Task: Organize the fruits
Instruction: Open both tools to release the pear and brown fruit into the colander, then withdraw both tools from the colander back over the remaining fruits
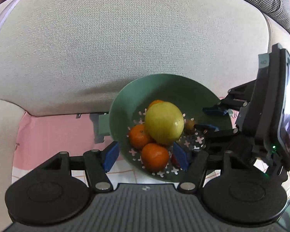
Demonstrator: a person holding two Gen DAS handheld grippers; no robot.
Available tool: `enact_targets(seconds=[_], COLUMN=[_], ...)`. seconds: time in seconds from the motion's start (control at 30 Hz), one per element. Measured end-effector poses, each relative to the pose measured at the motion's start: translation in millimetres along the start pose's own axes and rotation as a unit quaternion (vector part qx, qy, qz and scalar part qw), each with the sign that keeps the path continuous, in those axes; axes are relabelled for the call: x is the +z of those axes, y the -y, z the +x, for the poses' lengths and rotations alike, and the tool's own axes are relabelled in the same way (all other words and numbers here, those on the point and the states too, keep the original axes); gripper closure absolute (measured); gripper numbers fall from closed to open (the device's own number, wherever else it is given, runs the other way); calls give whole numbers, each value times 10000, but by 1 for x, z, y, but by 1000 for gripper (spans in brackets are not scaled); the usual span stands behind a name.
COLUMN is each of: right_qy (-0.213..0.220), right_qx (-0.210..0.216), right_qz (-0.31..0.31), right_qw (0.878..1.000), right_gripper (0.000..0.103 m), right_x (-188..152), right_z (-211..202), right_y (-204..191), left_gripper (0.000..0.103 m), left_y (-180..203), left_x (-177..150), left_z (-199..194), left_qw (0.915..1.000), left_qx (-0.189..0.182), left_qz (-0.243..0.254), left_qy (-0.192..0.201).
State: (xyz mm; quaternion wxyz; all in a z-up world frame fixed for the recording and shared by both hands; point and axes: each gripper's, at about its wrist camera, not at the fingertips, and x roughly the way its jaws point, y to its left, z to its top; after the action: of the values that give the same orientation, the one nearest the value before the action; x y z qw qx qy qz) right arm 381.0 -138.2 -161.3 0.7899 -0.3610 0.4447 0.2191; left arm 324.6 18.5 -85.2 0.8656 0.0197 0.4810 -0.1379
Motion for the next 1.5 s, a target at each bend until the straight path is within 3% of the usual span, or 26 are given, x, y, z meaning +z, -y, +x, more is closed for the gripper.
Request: enact_targets(seconds=[0.33,0.5,0.77,0.9,1.13,1.3,1.5], right_qy=[219,441,658,859,1246,1295,1387], right_qx=[-200,-96,159,354,733,770,685], right_qz=[16,416,1347,1982,3273,3696,3984], right_qw=[9996,9981,9886,9758,9338,9169,9041], right_gripper=[64,58,57,51,51,51,50], right_x=[-9,-11,-32,-51,-93,-116,-143], right_z=[-23,-47,-89,-112,-144,-157,-166], right_y=[1,4,1,-5,-22,-41,-59], left_gripper=[28,28,28,28,28,28,28], left_y=[8,15,25,28,33,37,45], left_x=[-7,-14,-30,-38,-57,-74,-96], left_z=[-17,-32,-62,-74,-95,-110,-111], left_qw=[9999,9994,9966,9953,9944,9934,9952], left_qx=[30,36,181,284,228,93,66], left_qz=[22,51,98,45,-136,-236,-224], left_qy=[155,344,795,926,1020,1119,954])
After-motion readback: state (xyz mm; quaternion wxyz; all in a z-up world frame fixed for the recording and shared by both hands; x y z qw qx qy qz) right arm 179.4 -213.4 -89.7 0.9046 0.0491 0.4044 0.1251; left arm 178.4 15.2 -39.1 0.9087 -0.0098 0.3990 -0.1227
